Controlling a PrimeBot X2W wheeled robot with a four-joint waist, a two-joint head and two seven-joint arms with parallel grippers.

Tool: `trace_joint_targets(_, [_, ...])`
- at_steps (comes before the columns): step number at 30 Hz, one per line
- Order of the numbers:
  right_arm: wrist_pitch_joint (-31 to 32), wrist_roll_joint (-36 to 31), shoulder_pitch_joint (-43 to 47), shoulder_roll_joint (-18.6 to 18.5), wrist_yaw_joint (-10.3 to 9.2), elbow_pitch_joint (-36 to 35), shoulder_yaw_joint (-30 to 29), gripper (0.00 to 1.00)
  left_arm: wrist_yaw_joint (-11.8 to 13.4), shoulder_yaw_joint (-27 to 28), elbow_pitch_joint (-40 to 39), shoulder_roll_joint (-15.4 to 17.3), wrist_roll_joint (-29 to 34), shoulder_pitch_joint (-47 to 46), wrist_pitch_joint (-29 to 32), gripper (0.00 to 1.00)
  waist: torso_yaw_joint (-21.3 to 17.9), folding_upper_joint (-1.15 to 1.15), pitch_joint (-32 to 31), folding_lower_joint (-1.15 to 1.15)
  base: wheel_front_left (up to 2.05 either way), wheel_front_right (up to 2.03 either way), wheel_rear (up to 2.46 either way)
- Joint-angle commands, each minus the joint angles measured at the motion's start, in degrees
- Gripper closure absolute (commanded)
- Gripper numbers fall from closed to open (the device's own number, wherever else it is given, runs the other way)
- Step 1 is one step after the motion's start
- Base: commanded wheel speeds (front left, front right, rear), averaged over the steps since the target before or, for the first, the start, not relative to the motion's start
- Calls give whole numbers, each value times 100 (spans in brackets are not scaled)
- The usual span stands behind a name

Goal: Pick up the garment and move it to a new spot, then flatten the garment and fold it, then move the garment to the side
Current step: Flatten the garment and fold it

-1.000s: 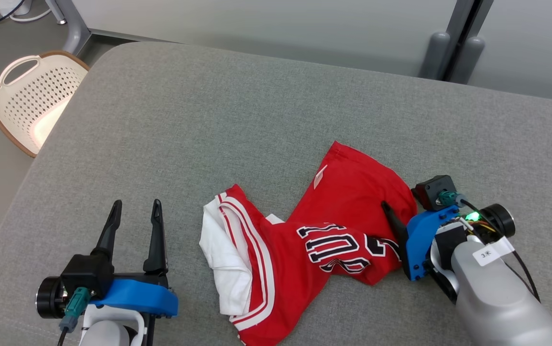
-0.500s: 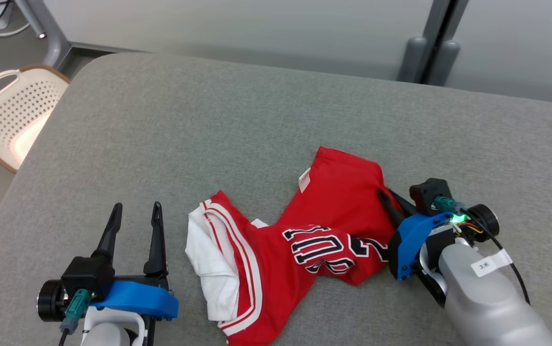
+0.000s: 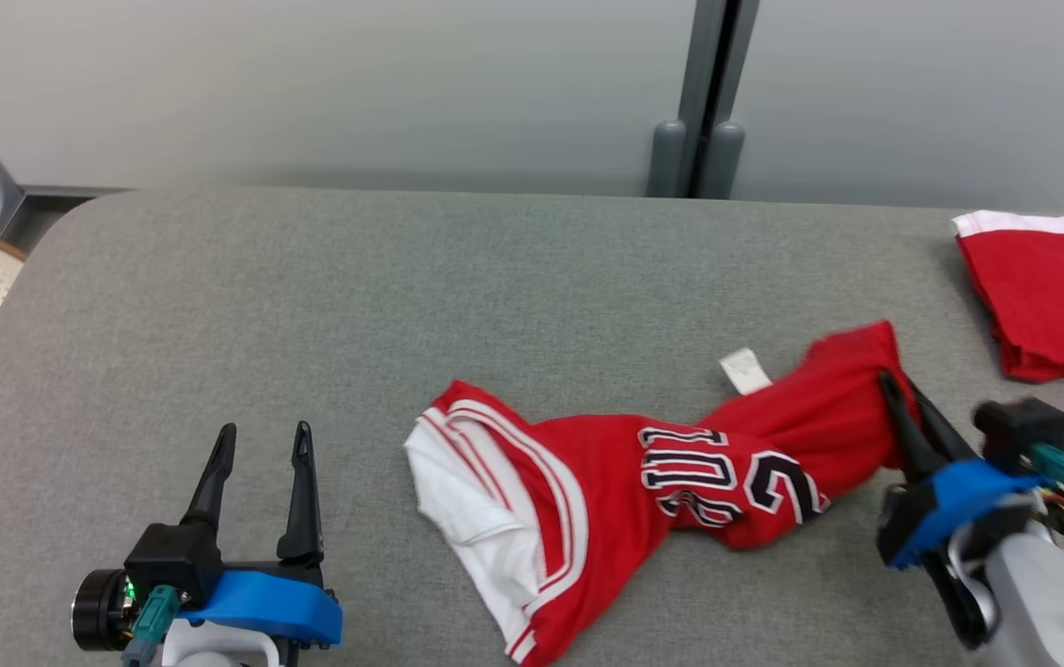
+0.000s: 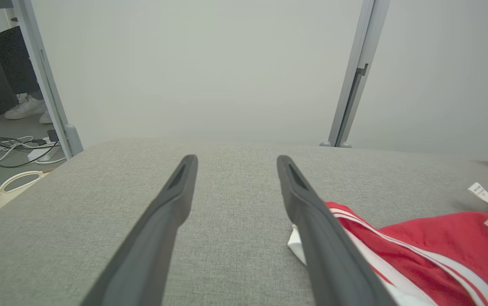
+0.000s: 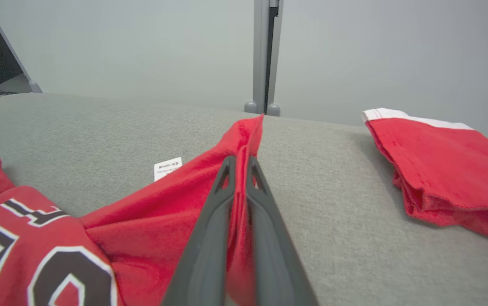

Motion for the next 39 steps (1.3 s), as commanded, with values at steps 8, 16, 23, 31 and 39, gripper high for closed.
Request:
trace_joint_targets(8, [452,-297,1601,193,1,-1465,-1257,100,-3,-4,-32,5,16,135,-26,0,-243,0,-165,0,0,0,0])
trace_joint_targets(16, [632,-775,2102,657,1,-2749,-1854,0,-33,1,-19,13,77,145,-27,0,-318,0,-176,0,0,0,0])
trace_joint_targets(23, [347,-983,2200,941,2,-3580,-1842,0,-55,14,-2,27,106,145,-27,0,-348,0,-215,0,0,0,0])
trace_joint_targets(31, [117,-900,2514,1100,1,-3917,-1342,0,-66,-3,-17,25,144,206,-27,0,-353,0,-260,0,0,0,0])
trace_joint_targets(39, [63,-590,2652,1105,2,-3765,-1048,0,-87,-17,3,46,162,139,-27,0,-411,0,-180,0,0,0,0])
